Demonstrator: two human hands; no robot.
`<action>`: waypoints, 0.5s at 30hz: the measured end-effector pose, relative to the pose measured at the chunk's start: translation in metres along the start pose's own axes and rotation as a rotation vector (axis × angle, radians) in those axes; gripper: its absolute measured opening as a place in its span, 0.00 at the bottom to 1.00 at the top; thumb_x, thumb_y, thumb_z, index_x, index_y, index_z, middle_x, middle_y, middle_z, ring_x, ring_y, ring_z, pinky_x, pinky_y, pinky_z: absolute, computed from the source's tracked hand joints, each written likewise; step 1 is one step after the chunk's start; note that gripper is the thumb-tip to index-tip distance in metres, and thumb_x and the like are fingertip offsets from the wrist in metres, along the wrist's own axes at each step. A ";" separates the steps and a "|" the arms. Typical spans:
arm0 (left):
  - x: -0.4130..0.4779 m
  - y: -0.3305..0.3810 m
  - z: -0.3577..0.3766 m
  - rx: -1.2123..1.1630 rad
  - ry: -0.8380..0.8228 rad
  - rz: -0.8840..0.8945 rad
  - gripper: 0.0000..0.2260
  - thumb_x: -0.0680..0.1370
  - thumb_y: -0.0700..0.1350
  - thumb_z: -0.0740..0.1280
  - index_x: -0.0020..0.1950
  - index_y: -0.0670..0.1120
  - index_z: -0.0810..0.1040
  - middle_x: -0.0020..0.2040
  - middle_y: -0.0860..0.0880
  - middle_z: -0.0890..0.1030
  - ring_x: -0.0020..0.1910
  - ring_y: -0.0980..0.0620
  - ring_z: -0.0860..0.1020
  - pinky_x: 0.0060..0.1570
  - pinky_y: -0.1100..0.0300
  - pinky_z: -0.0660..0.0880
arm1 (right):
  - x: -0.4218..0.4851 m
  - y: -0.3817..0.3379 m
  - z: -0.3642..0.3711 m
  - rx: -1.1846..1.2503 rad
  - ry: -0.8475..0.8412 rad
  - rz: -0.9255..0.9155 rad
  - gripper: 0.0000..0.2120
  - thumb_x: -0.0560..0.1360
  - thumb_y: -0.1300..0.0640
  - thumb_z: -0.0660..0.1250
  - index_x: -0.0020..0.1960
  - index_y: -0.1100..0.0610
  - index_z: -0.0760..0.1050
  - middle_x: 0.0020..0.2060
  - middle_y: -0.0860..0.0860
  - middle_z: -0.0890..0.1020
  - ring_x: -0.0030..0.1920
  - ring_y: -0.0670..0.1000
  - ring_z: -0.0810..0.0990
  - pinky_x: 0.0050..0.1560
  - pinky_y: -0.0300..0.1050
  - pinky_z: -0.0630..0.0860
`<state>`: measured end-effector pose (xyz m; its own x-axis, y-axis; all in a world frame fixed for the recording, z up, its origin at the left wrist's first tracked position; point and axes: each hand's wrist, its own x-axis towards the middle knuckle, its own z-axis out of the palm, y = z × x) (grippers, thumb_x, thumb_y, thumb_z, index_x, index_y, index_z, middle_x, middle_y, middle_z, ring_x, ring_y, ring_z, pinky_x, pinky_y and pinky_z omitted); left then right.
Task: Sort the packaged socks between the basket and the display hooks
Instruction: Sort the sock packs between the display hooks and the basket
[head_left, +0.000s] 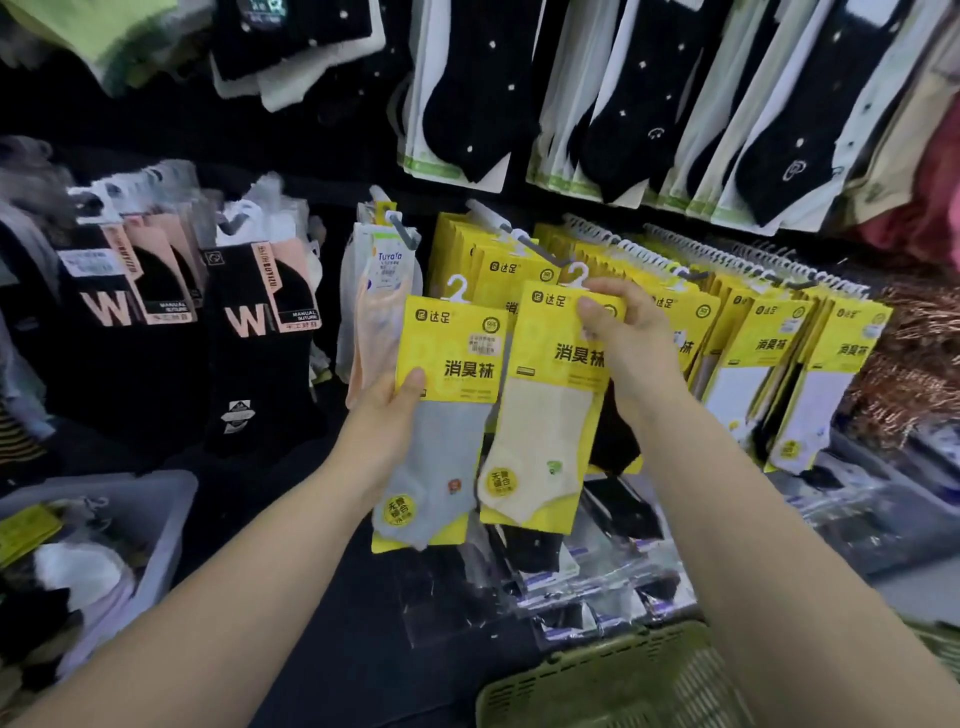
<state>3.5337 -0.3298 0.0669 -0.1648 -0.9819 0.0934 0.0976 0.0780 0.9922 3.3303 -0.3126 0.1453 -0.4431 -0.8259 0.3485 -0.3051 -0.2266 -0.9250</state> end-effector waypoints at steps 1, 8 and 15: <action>0.004 -0.001 -0.004 0.051 0.013 0.009 0.11 0.83 0.50 0.57 0.57 0.55 0.78 0.62 0.50 0.79 0.62 0.48 0.76 0.66 0.45 0.69 | 0.008 -0.003 -0.002 -0.007 0.012 -0.010 0.09 0.76 0.56 0.66 0.43 0.42 0.77 0.52 0.53 0.81 0.45 0.50 0.77 0.54 0.57 0.76; 0.014 -0.023 -0.008 0.196 0.069 0.129 0.12 0.83 0.49 0.56 0.52 0.61 0.77 0.64 0.49 0.76 0.61 0.48 0.76 0.63 0.46 0.72 | 0.052 -0.003 0.023 -0.227 -0.174 -0.190 0.11 0.78 0.56 0.62 0.41 0.42 0.73 0.34 0.41 0.74 0.29 0.40 0.72 0.28 0.28 0.67; 0.007 -0.029 -0.003 0.155 0.241 0.170 0.09 0.82 0.51 0.58 0.50 0.60 0.77 0.50 0.59 0.81 0.55 0.53 0.79 0.49 0.58 0.73 | 0.063 0.009 0.036 -0.139 -0.056 -0.155 0.07 0.76 0.57 0.67 0.53 0.54 0.75 0.48 0.48 0.76 0.39 0.32 0.77 0.38 0.27 0.71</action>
<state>3.5329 -0.3396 0.0391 0.0798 -0.9636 0.2551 -0.0498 0.2517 0.9665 3.3306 -0.3853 0.1537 -0.3357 -0.8148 0.4728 -0.4815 -0.2830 -0.8295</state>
